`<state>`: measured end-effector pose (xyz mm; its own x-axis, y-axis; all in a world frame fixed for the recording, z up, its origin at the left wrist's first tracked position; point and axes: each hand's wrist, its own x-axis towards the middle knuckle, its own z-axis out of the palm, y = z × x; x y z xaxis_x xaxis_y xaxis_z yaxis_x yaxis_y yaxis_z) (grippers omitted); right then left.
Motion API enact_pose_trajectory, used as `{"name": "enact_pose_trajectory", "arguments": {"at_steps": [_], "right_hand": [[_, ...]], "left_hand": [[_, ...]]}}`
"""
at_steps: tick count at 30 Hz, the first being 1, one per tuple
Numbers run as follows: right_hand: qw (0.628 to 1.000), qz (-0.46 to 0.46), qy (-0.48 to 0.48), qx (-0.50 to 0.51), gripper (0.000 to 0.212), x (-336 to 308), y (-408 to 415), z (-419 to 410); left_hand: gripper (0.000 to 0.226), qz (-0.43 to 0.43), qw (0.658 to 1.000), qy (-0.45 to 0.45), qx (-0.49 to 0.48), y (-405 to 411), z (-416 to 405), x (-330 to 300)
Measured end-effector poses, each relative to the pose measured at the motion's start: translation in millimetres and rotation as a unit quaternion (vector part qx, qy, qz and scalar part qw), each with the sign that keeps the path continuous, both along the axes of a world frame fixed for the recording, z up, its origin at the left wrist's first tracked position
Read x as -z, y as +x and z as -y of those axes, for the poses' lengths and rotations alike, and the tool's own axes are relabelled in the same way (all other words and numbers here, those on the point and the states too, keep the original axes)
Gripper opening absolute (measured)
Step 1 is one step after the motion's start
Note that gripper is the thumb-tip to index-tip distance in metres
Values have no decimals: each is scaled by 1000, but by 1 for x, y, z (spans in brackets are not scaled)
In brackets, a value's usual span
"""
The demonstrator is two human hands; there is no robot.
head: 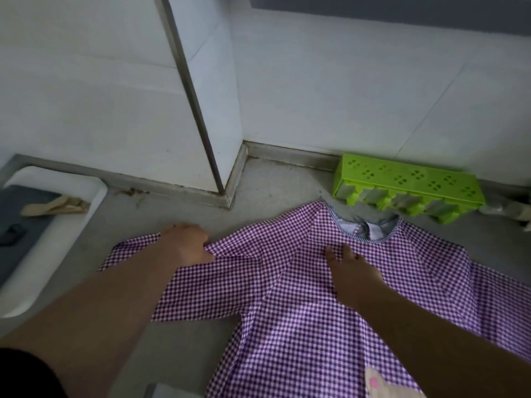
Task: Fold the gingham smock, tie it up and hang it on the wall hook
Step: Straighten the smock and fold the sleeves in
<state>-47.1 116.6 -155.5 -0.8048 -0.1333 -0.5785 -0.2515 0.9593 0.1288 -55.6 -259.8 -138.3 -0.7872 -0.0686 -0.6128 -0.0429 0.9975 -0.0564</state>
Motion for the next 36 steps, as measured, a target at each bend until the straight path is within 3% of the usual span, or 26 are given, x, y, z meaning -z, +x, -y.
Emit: {"name": "enact_pose_trajectory", "arguments": {"at_steps": [3,6,11,14,17,19,22,25,28,31,32,33,34,35,36], "right_hand": [[1000,15,6,-4,102,2,-5,1],[1000,17,8,-5,109,3,-7,0],[1000,17,-3,-14,114,0,-8,-3],[1000,16,-11,-16,115,-1,-9,-5],[1000,18,-20,-8,117,0,-10,-1],[1000,22,-19,-2,117,-2,-11,0],[1000,16,-8,-7,116,-4,-9,3],[1000,4,-26,-9,118,-1,-9,-2],[999,1,-34,-6,120,5,-9,-5],[999,0,-41,6,114,7,-11,-8],[998,17,-53,42,111,5,-14,-8],[994,26,-75,71,120,11,-23,-17],[988,-2,-114,103,146,25,-33,-28],[979,13,-144,145,164,41,-42,-35],[970,39,-180,156,163,45,-45,-38]], "left_hand": [[42,8,1000,-2,12,10,21,-7],[38,-45,998,-43,-5,13,36,-10],[37,-64,989,79,-104,22,50,-14],[67,22,988,114,-104,28,68,-16],[78,154,984,44,-78,43,90,-21],[75,156,984,3,-87,51,107,-16],[84,173,972,27,-156,56,117,-21],[79,241,920,154,-269,54,81,-47],[59,262,806,362,-388,54,12,-75],[48,306,686,565,-342,50,-64,-94],[52,324,655,614,-298,46,-85,-99],[57,340,634,644,-260,42,-102,-97],[61,351,636,647,-232,38,-116,-96],[61,343,666,627,-213,34,-125,-90],[55,311,721,588,-195,32,-133,-84]]}}
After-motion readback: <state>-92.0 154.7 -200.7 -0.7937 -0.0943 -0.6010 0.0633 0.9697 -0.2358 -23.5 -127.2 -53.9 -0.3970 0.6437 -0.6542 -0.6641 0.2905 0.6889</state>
